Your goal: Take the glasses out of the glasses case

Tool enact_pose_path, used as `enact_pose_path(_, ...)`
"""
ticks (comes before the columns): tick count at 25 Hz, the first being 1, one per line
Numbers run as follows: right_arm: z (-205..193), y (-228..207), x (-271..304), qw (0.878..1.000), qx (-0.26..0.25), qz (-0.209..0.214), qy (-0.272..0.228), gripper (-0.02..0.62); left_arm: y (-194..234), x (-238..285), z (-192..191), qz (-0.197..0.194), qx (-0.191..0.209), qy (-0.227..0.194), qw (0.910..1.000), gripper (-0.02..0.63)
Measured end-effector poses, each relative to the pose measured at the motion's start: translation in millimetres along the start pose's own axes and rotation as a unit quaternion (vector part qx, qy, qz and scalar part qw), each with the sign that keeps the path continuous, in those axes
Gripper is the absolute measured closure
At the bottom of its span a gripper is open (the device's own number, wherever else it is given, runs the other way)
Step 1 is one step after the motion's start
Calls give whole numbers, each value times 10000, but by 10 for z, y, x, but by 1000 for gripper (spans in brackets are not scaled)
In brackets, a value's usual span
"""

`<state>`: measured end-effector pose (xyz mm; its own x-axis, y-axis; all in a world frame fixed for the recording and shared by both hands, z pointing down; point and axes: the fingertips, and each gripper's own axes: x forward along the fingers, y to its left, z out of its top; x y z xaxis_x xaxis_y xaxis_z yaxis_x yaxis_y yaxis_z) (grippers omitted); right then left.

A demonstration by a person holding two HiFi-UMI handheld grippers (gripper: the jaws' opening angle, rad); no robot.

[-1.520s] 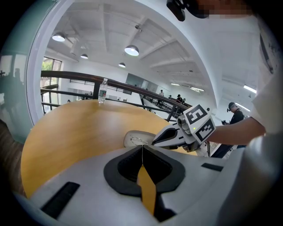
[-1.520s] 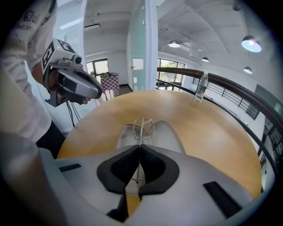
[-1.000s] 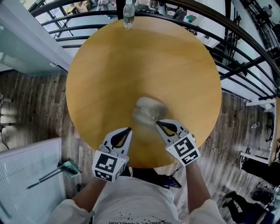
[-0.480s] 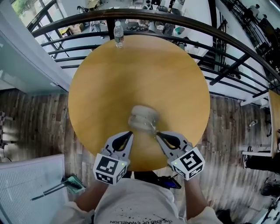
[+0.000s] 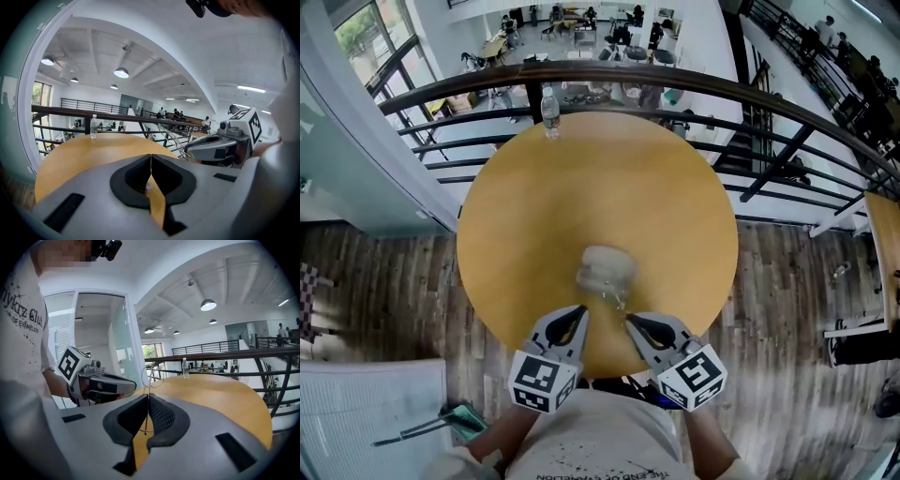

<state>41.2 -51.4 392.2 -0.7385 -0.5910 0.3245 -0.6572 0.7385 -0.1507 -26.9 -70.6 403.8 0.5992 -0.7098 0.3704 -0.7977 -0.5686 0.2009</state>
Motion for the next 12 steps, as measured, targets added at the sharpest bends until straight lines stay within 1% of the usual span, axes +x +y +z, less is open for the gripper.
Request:
enact_pose_path(5, 67, 217, -119, 9996, 90, -158, -200, 565, -123, -187, 27, -8, 85, -36, 10000, 583)
enact_pose_path(12, 109, 229, -178, 9990, 56, -332, -281, 565, -142, -241, 73, -51, 160, -117, 9998, 581)
